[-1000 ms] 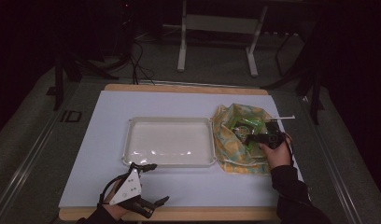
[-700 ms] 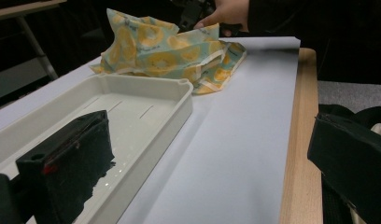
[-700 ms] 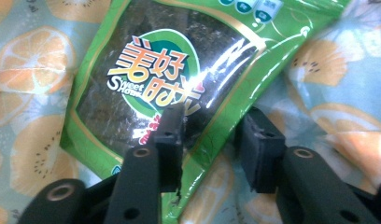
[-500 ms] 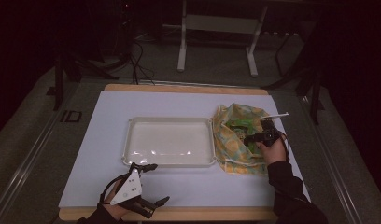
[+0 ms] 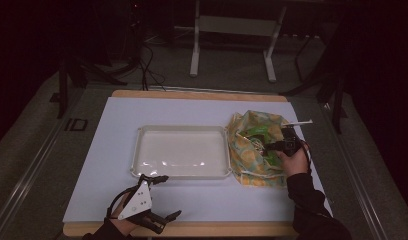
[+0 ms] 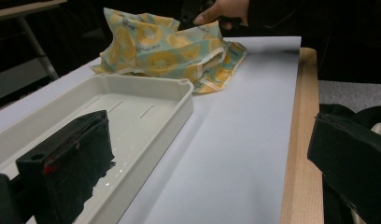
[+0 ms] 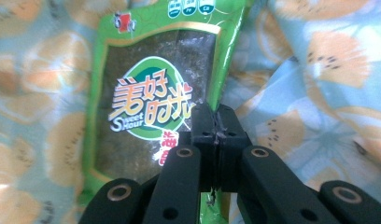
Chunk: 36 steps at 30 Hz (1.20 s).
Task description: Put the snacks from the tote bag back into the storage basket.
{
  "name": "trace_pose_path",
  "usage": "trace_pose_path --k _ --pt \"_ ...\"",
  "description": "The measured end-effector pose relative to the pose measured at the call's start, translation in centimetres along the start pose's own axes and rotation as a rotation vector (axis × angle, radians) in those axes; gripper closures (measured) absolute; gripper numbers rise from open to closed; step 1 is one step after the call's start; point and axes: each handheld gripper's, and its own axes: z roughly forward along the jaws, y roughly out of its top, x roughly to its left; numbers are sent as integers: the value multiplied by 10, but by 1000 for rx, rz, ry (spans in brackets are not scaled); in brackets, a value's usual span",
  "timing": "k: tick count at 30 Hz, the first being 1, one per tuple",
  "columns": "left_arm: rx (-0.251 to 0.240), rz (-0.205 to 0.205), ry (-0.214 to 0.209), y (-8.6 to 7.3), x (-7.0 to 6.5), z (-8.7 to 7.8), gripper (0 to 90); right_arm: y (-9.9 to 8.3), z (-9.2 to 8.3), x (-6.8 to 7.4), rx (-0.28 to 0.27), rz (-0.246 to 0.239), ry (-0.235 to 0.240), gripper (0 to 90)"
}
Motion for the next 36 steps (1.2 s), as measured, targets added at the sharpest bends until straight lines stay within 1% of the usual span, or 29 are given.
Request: trace_pose_path --k 1,3,4,7,11,13,15,16,17,18,19,20,21,24,28,32,36 --pt "-1 -1 1 0 0 0 5 0 -3 0 -6 -9 0 889" --pt "-1 -1 1 0 0 0 4 1 -9 2 -20 -8 -2 891" --pt "0 0 0 0 0 0 4 1 -11 3 -15 -26 -7 891" --pt "0 1 0 0 0 0 5 2 -20 5 -35 -38 -9 891" --pt "-1 1 2 0 0 0 4 2 -28 4 -64 -19 6 891" --pt "0 2 1 0 0 0 5 2 -32 3 -67 -20 5 891" --pt "-1 1 1 0 0 0 5 2 -36 1 -71 -12 15 891" --pt "0 2 1 0 0 0 4 2 -37 1 -62 -22 18 891" --pt "0 1 1 0 0 0 5 1 -39 1 -77 -11 18 891" --pt "0 1 1 0 0 0 5 1 -41 0 -76 -5 25 891" --pt "0 0 1 0 0 0 5 0 -42 0 -81 -10 26 891" --pt "0 1 1 0 0 0 5 0 -45 -1 -95 1 28 891" --pt "1 2 0 0 0 0 4 0 -47 -1 -92 -1 29 891" --pt "1 2 -1 0 0 0 5 -2 -55 -3 -117 7 36 891" --pt "1 1 1 0 0 0 5 -3 -64 -6 -134 13 39 891" --pt "3 2 0 0 0 0 5 -5 -74 -10 -164 27 44 891" --pt "3 1 1 0 0 1 4 -6 -83 -12 -172 27 42 891"
